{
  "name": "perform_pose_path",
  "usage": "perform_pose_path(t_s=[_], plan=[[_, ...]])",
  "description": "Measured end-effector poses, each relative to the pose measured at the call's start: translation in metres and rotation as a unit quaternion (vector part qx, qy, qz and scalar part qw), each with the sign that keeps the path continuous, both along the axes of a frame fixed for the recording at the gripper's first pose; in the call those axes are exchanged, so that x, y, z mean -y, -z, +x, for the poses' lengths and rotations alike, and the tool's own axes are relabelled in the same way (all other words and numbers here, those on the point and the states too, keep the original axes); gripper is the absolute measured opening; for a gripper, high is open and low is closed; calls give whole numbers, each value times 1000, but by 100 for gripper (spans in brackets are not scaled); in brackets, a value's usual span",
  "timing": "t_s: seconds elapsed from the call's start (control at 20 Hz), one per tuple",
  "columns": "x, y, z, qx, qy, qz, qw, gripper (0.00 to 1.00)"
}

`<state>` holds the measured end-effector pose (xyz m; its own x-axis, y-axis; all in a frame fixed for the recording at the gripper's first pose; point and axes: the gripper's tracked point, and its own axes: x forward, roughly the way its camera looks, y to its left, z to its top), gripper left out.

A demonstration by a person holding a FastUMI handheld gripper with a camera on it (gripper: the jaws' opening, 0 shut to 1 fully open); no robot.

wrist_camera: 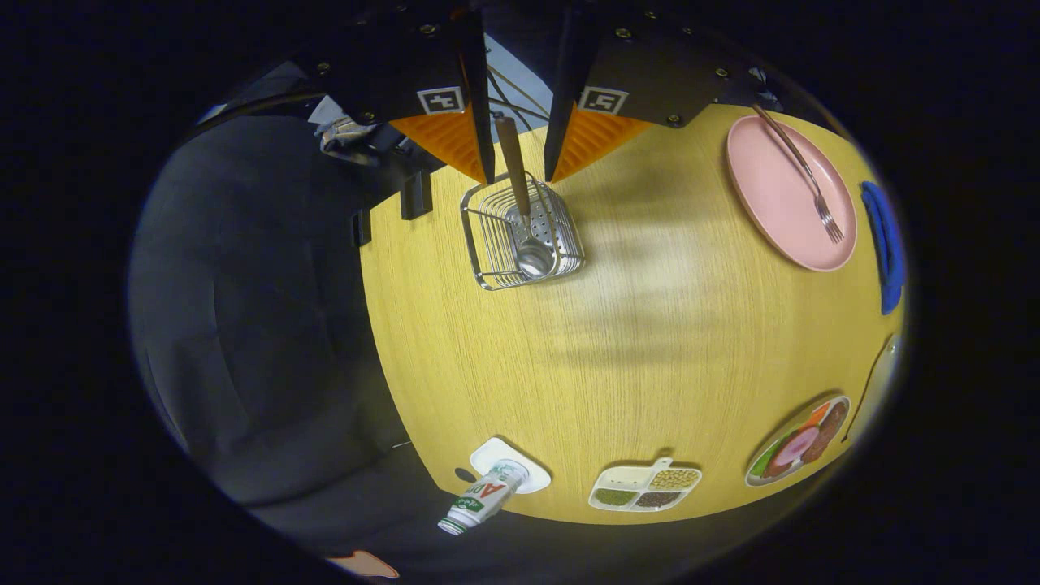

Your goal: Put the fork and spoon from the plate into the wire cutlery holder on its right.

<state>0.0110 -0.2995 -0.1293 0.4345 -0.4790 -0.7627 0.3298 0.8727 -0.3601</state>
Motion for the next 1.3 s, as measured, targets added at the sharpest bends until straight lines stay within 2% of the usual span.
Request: perform_pose_path(t_s=[0.25, 0.9, 1.3], plan=[[-47, -7, 4, 15, -35, -20, 999, 37], [-198, 30, 20, 9, -182, -27, 983, 37], [-245, 71, 23, -15, -219, 11, 976, 37]])
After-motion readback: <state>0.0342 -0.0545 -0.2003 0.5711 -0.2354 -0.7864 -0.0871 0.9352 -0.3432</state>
